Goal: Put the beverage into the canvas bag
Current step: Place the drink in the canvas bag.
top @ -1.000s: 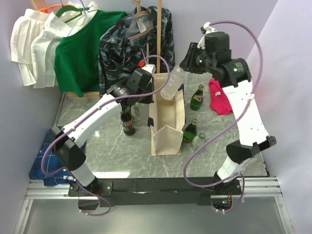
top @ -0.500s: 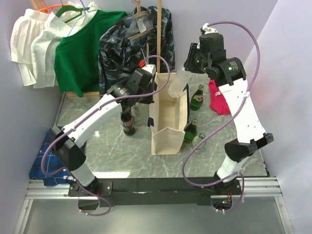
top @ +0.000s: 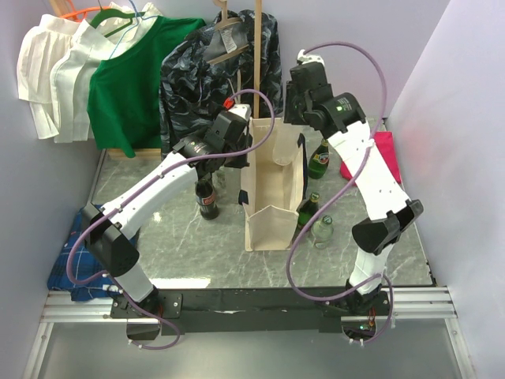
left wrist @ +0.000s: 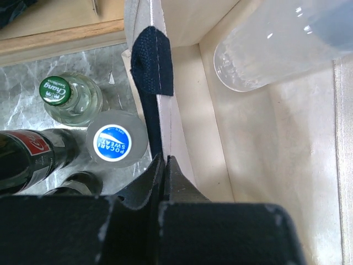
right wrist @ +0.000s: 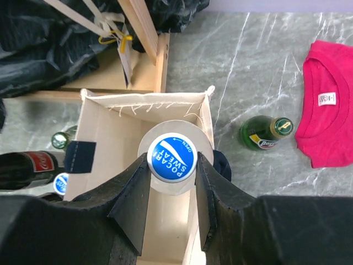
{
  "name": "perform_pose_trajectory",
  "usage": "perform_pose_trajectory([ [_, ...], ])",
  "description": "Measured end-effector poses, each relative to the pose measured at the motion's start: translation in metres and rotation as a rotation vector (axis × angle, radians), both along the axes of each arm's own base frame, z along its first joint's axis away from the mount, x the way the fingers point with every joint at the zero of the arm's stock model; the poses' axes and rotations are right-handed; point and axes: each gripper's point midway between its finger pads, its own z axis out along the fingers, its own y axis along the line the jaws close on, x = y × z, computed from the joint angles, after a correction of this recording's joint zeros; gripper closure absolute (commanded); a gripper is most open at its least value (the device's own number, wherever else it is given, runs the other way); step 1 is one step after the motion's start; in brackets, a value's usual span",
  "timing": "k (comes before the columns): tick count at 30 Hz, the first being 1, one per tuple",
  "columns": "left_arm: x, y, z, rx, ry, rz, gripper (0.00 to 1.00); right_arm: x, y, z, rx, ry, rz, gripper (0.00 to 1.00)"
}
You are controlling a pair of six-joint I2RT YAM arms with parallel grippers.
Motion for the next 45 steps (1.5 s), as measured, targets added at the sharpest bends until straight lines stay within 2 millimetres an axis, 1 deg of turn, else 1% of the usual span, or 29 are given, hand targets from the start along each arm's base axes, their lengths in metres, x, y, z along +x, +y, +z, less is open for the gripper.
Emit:
perform_pose_trajectory([
  [2,0.0,0.001,0.0,0.002,-0.001,0.003,0.99,0.002,0.002,-0.006,-0.013,0.01,-0.002,1.0],
  [5,0.0,0.002,-0.001,0.007,0.001,0.006,0.99,0.006,0.0,-0.015,-0.042,0.022,-0.02,1.0],
  [13,0.0,0.004,-0.002,0.018,0.003,0.014,0.99,0.011,-0.004,-0.021,-0.075,0.016,-0.053,1.0],
  [24,0.0,0.006,-0.003,0.025,0.003,0.02,0.99,0.014,0.015,-0.042,-0.093,0.025,-0.032,1.0],
  [42,0.0,0.007,-0.003,0.03,0.003,0.02,0.99,0.024,0.025,-0.09,-0.081,0.061,-0.06,1.0],
  [45,0.0,0.007,-0.003,0.029,0.003,0.02,0.99,0.026,0.026,-0.1,-0.082,0.07,-0.066,1.0],
])
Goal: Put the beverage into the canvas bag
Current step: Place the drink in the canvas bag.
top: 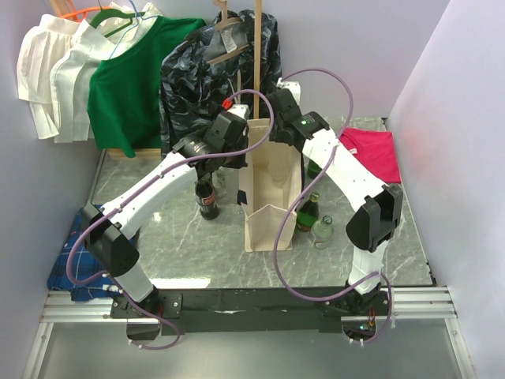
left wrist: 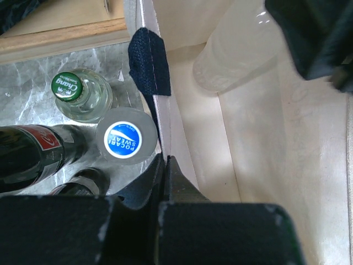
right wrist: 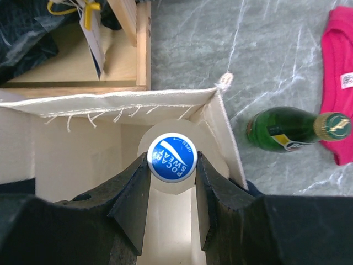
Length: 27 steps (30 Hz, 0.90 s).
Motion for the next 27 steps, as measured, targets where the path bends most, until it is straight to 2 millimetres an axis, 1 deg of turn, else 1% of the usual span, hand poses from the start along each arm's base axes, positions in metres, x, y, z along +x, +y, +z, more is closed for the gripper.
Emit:
perform_pose_trajectory([
  [7,0.0,0.0,0.0,0.0,0.001,0.0,0.99,0.007,0.006,-0.027,-0.004,0.032,-0.006,1.0],
  [11,0.0,0.0,-0.001,0.001,0.003,0.0,0.99,0.009,0.007,-0.039,-0.002,0.048,-0.008,1.0],
  [19,0.0,0.0,0.0,0.0,0.003,0.002,0.99,0.013,0.007,-0.041,0.006,0.044,-0.012,1.0],
  [27,-0.001,0.0,0.0,-0.001,0.004,0.002,0.99,0.017,-0.001,-0.054,0.012,0.056,-0.033,1.0],
])
